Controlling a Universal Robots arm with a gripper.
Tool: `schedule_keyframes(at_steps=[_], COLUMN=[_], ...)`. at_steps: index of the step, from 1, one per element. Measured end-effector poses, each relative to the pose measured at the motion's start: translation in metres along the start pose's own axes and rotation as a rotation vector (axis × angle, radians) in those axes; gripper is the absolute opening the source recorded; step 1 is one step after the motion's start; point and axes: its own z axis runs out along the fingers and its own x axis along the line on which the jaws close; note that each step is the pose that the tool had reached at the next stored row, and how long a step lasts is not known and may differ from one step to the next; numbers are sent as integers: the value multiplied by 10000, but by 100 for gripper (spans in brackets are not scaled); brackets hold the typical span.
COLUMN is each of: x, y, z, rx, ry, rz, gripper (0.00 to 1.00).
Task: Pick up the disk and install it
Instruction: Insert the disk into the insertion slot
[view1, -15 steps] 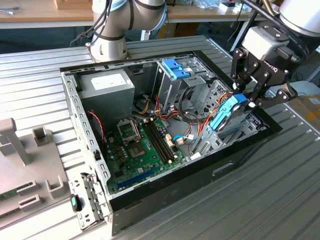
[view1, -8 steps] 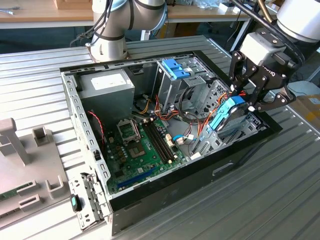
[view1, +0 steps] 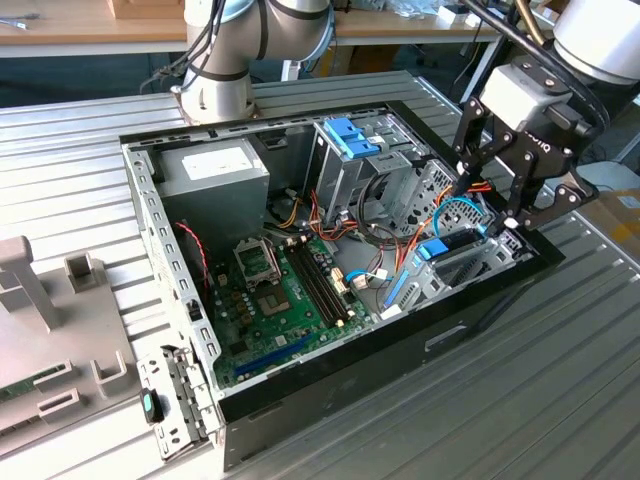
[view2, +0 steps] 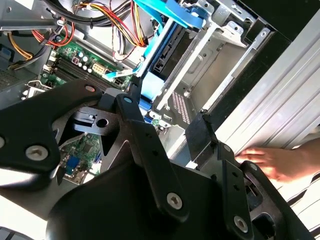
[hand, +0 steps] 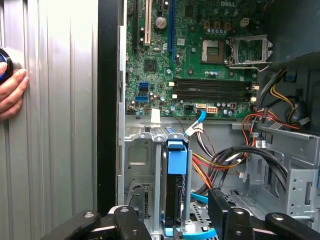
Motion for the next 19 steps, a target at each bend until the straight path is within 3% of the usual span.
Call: schedule_keyframes(at_steps=[8, 19], x=[-3, -3], y=[-4, -3], z=[-66, -71], rx=[0, 0], ry=[-1, 0], rz=[0, 6], gripper=[62, 62])
